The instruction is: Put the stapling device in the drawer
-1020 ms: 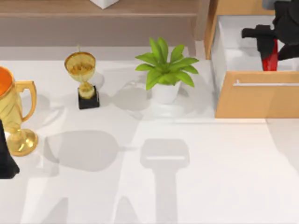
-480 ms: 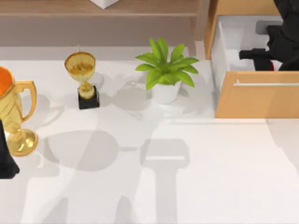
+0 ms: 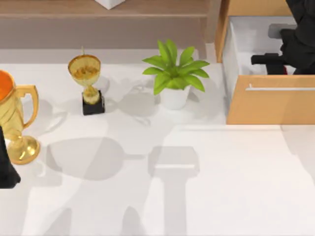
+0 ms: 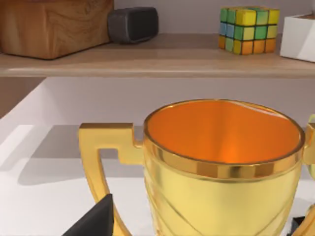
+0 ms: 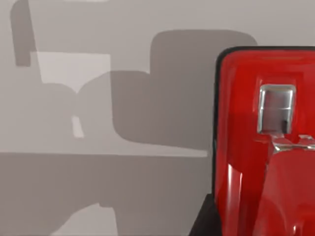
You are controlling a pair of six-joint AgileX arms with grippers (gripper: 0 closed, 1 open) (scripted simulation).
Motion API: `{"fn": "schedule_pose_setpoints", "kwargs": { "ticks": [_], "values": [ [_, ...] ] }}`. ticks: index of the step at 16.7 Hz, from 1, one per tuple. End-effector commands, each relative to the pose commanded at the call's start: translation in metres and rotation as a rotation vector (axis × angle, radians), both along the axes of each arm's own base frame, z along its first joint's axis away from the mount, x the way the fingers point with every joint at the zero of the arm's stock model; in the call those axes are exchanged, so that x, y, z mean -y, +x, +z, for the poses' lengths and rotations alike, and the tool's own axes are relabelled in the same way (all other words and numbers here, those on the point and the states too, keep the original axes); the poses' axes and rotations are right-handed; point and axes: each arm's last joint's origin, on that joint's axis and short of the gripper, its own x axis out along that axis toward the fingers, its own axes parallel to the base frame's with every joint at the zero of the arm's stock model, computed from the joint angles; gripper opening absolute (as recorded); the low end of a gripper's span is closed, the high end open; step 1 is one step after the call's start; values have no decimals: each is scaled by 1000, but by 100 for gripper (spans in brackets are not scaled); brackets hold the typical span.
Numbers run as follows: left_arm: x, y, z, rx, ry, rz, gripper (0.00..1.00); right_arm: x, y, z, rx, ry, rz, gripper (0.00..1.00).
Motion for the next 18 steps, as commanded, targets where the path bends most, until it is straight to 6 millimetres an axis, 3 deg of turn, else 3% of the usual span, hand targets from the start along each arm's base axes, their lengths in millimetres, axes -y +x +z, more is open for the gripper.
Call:
{"fn": "schedule_pose_setpoints", "kwargs": {
  "ticks": [13, 18],
  "values": [
    [0, 0, 0, 0, 0, 0, 100, 0, 0, 0, 0, 0, 0, 98],
    [0, 0, 0, 0, 0, 0, 100, 0, 0, 0, 0, 0, 0, 100]
  ]
}}
